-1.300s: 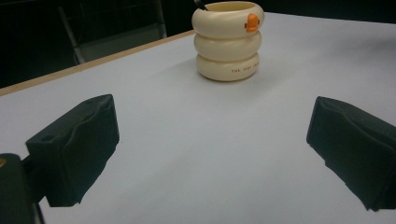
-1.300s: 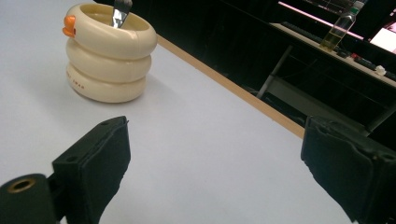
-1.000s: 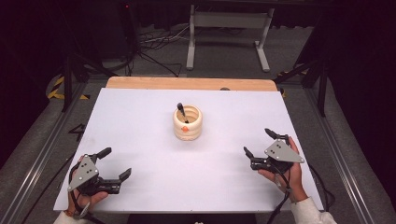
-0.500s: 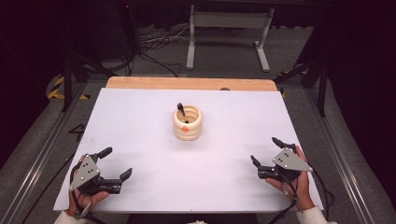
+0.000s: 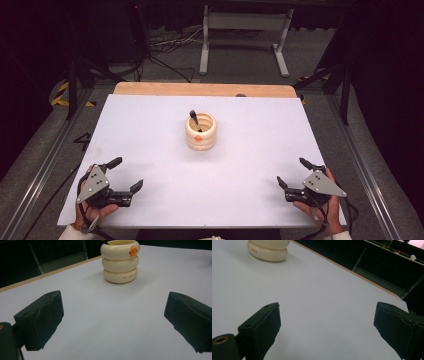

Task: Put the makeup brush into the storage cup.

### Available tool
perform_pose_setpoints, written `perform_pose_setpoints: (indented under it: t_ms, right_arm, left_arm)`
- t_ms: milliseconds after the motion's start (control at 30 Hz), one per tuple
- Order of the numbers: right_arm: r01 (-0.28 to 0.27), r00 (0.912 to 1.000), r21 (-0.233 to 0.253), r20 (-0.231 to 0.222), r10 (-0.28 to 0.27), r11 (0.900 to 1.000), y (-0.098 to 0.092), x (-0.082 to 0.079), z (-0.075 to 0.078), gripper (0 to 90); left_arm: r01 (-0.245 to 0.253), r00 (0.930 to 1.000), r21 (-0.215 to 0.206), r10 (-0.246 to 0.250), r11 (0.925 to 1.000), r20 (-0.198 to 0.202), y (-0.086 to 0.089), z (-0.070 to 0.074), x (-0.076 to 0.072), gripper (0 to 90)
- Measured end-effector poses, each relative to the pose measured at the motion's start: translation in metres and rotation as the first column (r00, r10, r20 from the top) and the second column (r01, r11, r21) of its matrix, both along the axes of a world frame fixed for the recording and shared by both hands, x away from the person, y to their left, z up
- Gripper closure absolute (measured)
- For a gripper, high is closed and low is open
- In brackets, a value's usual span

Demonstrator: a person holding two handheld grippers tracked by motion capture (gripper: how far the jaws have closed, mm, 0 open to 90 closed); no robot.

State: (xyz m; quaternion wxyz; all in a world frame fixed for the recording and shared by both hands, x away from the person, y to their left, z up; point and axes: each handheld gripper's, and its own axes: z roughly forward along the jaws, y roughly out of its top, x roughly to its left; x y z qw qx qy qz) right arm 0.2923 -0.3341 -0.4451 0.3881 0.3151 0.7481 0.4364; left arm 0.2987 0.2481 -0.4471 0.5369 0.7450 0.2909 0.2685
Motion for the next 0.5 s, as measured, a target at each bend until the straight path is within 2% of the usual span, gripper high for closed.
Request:
perform_pose_setpoints:
  t_ms: [33, 133, 333, 500]
  right_arm:
    - [0.002, 1.0000, 0.025, -0.004, -0.001, 1.000, -0.003, -0.001, -0.001, 7.7]
    - [0.011, 0.9999, 0.032, -0.008, -0.011, 0.999, -0.007, -0.005, -0.003, 7.6]
    - [0.034, 0.9993, 0.078, -0.020, -0.032, 0.996, -0.016, -0.007, -0.002, 6.5]
    - [0.040, 0.9991, 0.064, -0.019, -0.039, 0.997, -0.014, -0.008, 0.000, 5.1]
  left_arm:
    - [-0.002, 1.0000, -0.001, 0.002, 1.0000, -0.001, 0.000, 0.000, 0.000, 3.1]
    - [-0.003, 1.0000, 0.001, 0.003, 1.0000, 0.003, 0.000, 0.001, 0.000, 3.2]
    - [0.004, 1.0000, -0.008, -0.004, 1.0000, -0.005, -0.001, 0.001, 0.001, 3.1]
    - [0.013, 0.9999, -0.003, -0.013, 0.9999, -0.002, -0.001, 0.001, 0.001, 3.1]
